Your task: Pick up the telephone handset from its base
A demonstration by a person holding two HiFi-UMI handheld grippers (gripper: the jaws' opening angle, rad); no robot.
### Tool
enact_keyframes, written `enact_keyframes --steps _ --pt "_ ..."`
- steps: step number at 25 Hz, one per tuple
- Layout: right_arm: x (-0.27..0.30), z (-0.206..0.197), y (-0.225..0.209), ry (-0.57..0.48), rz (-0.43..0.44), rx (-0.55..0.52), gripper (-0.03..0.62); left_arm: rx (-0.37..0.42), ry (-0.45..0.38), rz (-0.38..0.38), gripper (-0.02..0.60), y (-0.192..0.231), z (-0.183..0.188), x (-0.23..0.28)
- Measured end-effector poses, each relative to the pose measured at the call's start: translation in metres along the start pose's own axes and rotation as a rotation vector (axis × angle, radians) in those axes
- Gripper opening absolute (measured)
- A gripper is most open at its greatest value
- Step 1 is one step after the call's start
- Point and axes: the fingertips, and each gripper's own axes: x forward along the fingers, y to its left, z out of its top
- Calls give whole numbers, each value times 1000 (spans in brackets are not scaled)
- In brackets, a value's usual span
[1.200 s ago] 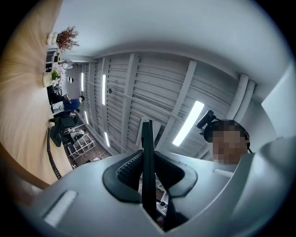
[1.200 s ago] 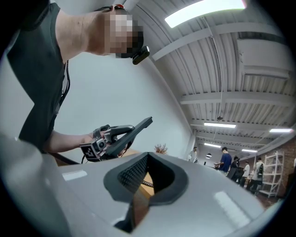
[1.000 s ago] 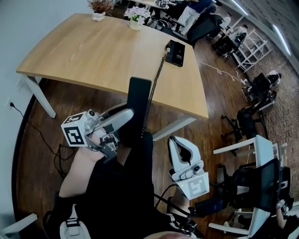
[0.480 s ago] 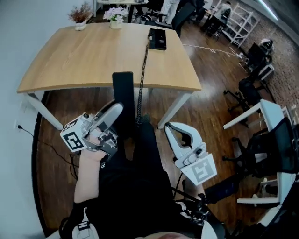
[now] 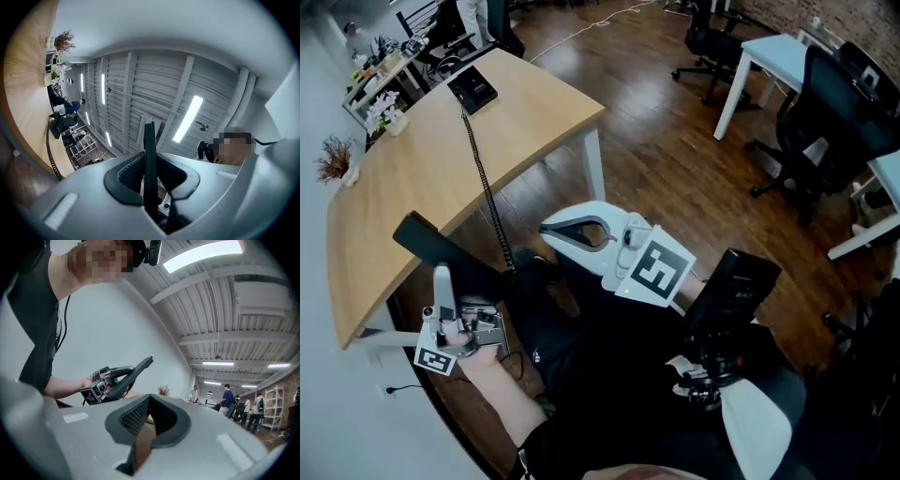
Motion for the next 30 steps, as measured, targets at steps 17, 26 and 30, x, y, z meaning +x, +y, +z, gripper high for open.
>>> enact_keyframes --steps 17,26,30 --pt "2 -6 1 65 21 -2 3 -21 1 34 77 14 1 -2" --pt "9 -4 1 49 25 31 3 -4 5 58 77 18 4 -5" --pt "12 -9 -1 50 21 44 3 19 18 82 77 30 5 -13"
